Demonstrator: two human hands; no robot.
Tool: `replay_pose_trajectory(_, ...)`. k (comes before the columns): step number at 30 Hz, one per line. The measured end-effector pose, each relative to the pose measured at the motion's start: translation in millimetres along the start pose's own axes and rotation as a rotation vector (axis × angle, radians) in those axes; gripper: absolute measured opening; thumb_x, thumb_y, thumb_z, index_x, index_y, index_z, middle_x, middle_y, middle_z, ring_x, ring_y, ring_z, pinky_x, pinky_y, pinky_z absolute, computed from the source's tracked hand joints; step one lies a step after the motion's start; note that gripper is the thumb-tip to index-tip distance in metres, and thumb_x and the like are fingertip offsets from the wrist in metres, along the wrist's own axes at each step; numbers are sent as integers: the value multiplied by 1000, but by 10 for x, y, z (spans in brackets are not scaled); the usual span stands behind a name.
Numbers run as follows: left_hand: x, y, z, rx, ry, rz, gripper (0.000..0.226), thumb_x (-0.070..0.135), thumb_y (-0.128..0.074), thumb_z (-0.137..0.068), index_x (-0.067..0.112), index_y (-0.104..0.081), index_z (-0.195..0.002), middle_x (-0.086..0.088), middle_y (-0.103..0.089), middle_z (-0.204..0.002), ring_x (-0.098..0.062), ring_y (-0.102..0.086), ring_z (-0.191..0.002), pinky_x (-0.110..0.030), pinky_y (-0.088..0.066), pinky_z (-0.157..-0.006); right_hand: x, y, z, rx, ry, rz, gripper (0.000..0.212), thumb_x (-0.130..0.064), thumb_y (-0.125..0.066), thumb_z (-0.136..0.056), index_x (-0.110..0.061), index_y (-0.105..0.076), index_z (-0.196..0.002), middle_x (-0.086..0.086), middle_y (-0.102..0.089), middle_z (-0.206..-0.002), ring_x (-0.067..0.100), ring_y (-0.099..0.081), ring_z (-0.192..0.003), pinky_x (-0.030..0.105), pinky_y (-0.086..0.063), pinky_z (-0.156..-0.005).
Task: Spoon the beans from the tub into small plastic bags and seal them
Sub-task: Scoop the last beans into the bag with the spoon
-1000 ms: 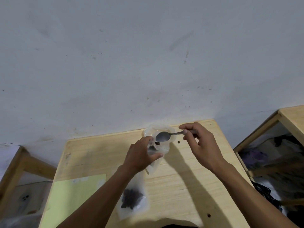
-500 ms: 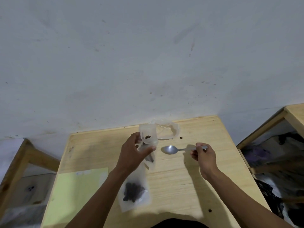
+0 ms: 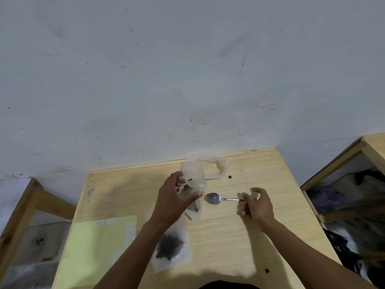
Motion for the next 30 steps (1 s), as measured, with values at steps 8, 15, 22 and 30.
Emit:
replay_pose_trajectory(8,174,-142,-30,-12,-33,-33,74,54,-86,-61,26,-49,-119,10,-57,-111,-6,-56,-100,-22,-50,-83,-926,-795,672,-488,403,97,31,-19,-77,-83,-25,-71,-113,4,-70,-93,15,-64,-89,34,-55,-78)
replay_pose_trajectory(15,300,-21,-40,38,-85,86,30,28,-74,-86,17,-60,-109,12,-65,-100,-5,-64,-95,-9,-50,-74,-1206,-664,647,-290,411,-36,31,-28,-60,-96,-2,-65,-80,-3,-60,-75,11,-52,-73,33,-43,-73)
replay_pose_trajectory(22,376,163,-155,22,-55,137,6,24,-69,-89,18,-67,-89,-3,-70,-78,-18,-65,-72,-19,-49,-67,-1300,-753,665,-455,396,99,23,-26,-64,-94,-7,-70,-83,12,-66,-79,15,-58,-75,35,-49,-73)
replay_pose_trajectory(30,564,117,-165,-78,-126,13,5,22,-70,-88,22,-69,-82,9,-66,-72,-1,-56,-67,-13,-44,-64,-1696,-936,851,-566,672,497,3,-21,-71,-85,-23,-68,-85,-6,-68,-86,5,-58,-79,18,-44,-71)
Point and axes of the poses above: each hand's wrist, its own z-axis away from the middle knuckle, its own y-axis out of the back of the hand, x = y × z, the point moved 10 cm from there along -z, towards the middle knuckle
